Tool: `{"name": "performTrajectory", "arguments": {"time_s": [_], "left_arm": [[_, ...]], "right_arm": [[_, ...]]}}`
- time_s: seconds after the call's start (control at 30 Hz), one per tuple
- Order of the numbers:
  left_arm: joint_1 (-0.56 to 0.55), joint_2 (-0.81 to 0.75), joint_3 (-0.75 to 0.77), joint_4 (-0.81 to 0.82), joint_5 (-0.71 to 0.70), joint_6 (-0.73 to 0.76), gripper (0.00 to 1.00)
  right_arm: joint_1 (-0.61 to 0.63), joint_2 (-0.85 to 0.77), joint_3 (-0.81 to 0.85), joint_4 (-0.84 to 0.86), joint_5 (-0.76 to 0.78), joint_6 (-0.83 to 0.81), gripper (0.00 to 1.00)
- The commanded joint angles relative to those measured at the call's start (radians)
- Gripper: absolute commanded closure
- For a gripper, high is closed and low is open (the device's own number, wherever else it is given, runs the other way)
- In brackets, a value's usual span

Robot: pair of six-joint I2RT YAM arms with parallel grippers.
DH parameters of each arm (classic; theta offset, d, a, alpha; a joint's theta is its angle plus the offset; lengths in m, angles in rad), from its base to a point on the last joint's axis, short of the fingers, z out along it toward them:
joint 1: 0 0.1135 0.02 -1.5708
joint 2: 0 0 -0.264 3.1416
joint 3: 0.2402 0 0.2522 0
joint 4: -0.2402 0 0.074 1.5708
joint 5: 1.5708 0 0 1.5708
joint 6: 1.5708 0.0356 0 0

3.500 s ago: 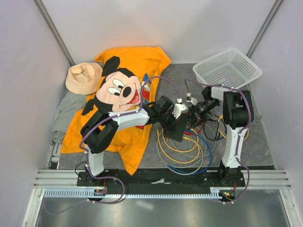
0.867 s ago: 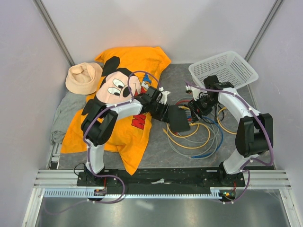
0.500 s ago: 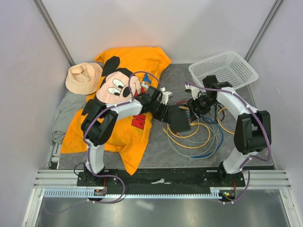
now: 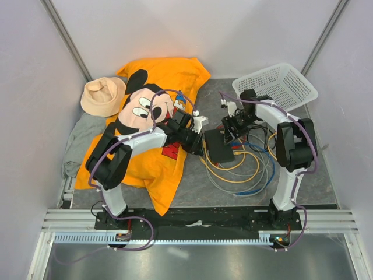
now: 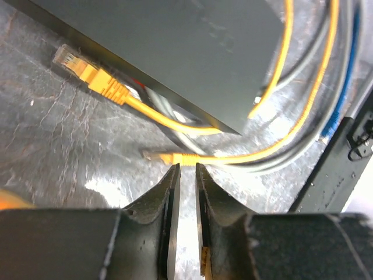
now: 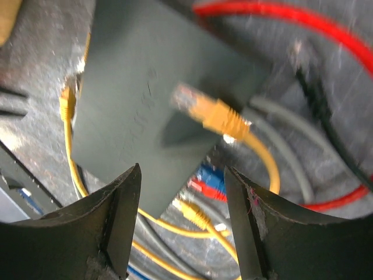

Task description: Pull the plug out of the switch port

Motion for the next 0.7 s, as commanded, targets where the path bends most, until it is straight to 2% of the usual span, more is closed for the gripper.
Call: {"name": "performTrajectory", "arguments": {"time_s": [0.0, 0.2, 0.33, 0.43, 0.57, 0.67], "left_arm": [[0.000, -0.096, -0.026, -0.016, -0.030, 0.083, 0.76], [0.002, -0.135, -0.017, -0.068, -0.038, 0.121, 0.76], [0.002, -0.150, 0.001, -0.087, -0.039, 0.138, 0.76], [0.002, -0.155, 0.006, -0.090, -0.048, 0.167, 0.75], [0.002, -0.145, 0.012, -0.093, -0.055, 0.174, 0.75], [0.002, -0.136, 0.020, -0.093, -0.058, 0.174, 0.74]], "right_arm": [[0.021, 0.032, 0.071, 0.032, -0.029, 0.022, 0.33], [0.062, 0.074, 0.074, 0.042, -0.002, 0.098, 0.34], [0.128, -0.027, -0.032, 0.100, -0.018, 0.279, 0.36], [0.197, -0.105, -0.098, 0.114, -0.034, 0.337, 0.36], [0.211, -0.104, -0.058, 0.110, 0.010, 0.351, 0.36], [0.171, -0.069, -0.008, 0.110, -0.021, 0.345, 0.35]]}}
